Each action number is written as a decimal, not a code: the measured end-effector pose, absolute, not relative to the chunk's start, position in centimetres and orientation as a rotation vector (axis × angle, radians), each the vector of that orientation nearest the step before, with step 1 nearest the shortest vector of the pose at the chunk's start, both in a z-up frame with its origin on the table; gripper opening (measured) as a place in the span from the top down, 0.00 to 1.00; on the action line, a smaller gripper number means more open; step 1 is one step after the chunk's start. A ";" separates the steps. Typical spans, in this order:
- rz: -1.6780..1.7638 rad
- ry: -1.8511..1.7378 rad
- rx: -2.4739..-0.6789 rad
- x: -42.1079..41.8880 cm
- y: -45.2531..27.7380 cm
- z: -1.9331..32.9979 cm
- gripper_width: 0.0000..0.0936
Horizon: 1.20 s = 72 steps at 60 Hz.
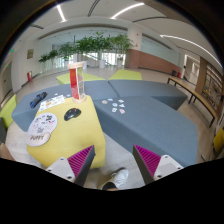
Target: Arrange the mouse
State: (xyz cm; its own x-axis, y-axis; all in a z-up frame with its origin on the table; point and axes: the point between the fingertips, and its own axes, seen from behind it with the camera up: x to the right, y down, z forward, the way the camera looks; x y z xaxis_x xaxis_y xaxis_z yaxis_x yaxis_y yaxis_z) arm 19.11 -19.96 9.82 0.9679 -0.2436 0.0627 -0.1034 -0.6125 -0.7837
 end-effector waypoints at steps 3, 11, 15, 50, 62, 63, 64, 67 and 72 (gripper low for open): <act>-0.212 0.264 -2.237 19.2 -20.0 9.7 0.11; -0.163 0.286 -2.256 16.9 -20.1 9.4 0.11; -0.114 0.276 -2.258 16.4 -18.8 8.5 0.12; 0.202 -0.023 -2.270 4.4 2.8 0.3 0.12; 0.180 -0.018 -2.266 2.2 8.8 -0.8 0.12; 0.182 -0.015 -2.264 2.1 9.3 -1.0 0.12; 0.184 -0.010 -2.262 1.9 9.8 -1.0 0.12; 0.178 0.014 -2.261 1.6 11.1 -1.2 0.12; 0.104 0.060 -2.258 2.0 12.8 -1.7 0.18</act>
